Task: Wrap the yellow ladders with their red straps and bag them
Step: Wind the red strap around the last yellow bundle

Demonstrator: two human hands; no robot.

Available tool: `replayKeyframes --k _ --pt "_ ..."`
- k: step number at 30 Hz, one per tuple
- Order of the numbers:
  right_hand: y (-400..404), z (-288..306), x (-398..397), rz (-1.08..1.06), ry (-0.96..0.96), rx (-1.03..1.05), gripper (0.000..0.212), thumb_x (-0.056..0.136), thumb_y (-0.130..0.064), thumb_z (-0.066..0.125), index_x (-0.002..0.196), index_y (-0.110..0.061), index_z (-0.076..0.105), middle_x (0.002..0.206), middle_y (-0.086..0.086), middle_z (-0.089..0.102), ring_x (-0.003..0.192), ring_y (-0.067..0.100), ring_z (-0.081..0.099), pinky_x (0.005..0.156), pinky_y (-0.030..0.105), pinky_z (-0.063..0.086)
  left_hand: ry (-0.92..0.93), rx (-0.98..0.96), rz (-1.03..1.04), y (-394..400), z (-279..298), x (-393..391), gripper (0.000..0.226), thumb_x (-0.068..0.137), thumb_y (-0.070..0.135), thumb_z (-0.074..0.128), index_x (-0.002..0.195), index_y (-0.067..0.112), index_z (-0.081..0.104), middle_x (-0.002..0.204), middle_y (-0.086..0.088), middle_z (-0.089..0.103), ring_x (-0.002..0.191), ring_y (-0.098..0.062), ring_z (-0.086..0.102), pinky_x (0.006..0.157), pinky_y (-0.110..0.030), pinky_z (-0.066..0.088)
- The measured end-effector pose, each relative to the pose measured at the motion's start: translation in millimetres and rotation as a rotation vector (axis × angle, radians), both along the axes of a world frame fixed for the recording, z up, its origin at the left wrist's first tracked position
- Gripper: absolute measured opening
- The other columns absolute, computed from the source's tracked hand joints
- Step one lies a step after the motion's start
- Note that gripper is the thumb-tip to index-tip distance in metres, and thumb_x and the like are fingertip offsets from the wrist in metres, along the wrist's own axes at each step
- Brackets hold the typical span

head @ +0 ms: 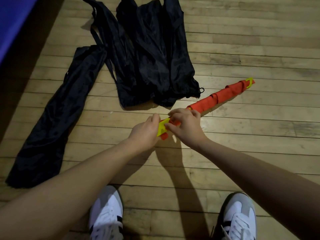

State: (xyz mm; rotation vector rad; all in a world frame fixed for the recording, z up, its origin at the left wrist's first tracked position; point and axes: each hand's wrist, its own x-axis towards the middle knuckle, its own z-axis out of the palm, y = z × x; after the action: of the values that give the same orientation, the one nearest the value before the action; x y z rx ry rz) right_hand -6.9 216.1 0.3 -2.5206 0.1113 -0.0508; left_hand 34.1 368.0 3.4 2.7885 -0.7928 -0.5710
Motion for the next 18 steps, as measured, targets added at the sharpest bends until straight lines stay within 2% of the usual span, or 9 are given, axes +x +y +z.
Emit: replayKeyframes --k 2,6,8,10,12,15,18 --pt "0 -1 1 0.029 0.025 0.023 0.016 0.085 -0.03 0.068 0.093 -0.016 0.071 0.114 -0.008 0.064 0.116 0.013 0.05 0.095 0.029 0.014 0.065 -0.049 0.058 1 0 -2 0.061 0.082 0.026 0.073 0.124 0.016 0.03 0.114 -0.008 0.058 0.09 -0.027 0.062 0.068 -0.038 0.05" --pt "-2 1 2 0.13 0.114 0.027 0.023 0.082 -0.028 0.069 0.105 -0.021 0.068 0.122 -0.011 0.058 0.121 0.01 0.042 0.097 0.03 0.012 0.15 -0.115 0.173 4 3 -2 0.078 0.077 0.026 0.079 0.136 0.015 0.028 0.123 -0.007 0.058 0.106 -0.026 0.06 0.081 -0.036 0.051" --pt "-2 1 1 0.172 0.124 -0.011 0.025 0.082 -0.025 0.068 0.105 -0.02 0.064 0.12 -0.01 0.056 0.12 0.013 0.041 0.094 0.029 0.012 0.161 -0.123 0.176 5 5 -2 0.071 0.077 0.028 0.078 0.131 0.016 0.033 0.121 -0.004 0.057 0.106 -0.024 0.059 0.081 -0.036 0.05" --pt "0 2 3 0.172 0.102 -0.077 0.023 0.082 -0.026 0.068 0.102 -0.019 0.059 0.11 -0.009 0.054 0.114 0.017 0.042 0.094 0.031 0.015 0.163 -0.099 0.131 4 5 -6 0.058 0.079 0.028 0.077 0.121 0.017 0.04 0.115 -0.003 0.055 0.1 -0.023 0.058 0.079 -0.038 0.05" --pt "6 4 6 0.165 0.08 -0.108 0.023 0.083 -0.028 0.067 0.1 -0.02 0.054 0.1 -0.01 0.05 0.106 0.019 0.043 0.094 0.037 0.02 0.158 -0.069 0.126 5 5 -8 0.045 0.082 0.019 0.072 0.115 0.016 0.042 0.111 -0.004 0.052 0.094 -0.022 0.055 0.075 -0.036 0.049" --pt "16 1 9 0.233 0.081 -0.208 0.024 0.087 -0.031 0.064 0.107 -0.022 0.056 0.104 -0.006 0.051 0.105 0.021 0.043 0.096 0.038 0.023 0.112 -0.043 0.246 9 7 -5 0.03 0.088 0.006 0.06 0.113 0.012 0.044 0.1 -0.005 0.05 0.083 -0.02 0.051 0.065 -0.03 0.042" --pt "24 -3 11 0.274 0.068 -0.293 0.022 0.089 -0.032 0.061 0.107 -0.02 0.059 0.106 0.0 0.053 0.105 0.023 0.044 0.095 0.037 0.022 0.053 0.011 0.238 16 8 -5 0.031 0.091 0.009 0.057 0.114 0.012 0.035 0.095 -0.006 0.053 0.077 -0.021 0.052 0.06 -0.031 0.04"
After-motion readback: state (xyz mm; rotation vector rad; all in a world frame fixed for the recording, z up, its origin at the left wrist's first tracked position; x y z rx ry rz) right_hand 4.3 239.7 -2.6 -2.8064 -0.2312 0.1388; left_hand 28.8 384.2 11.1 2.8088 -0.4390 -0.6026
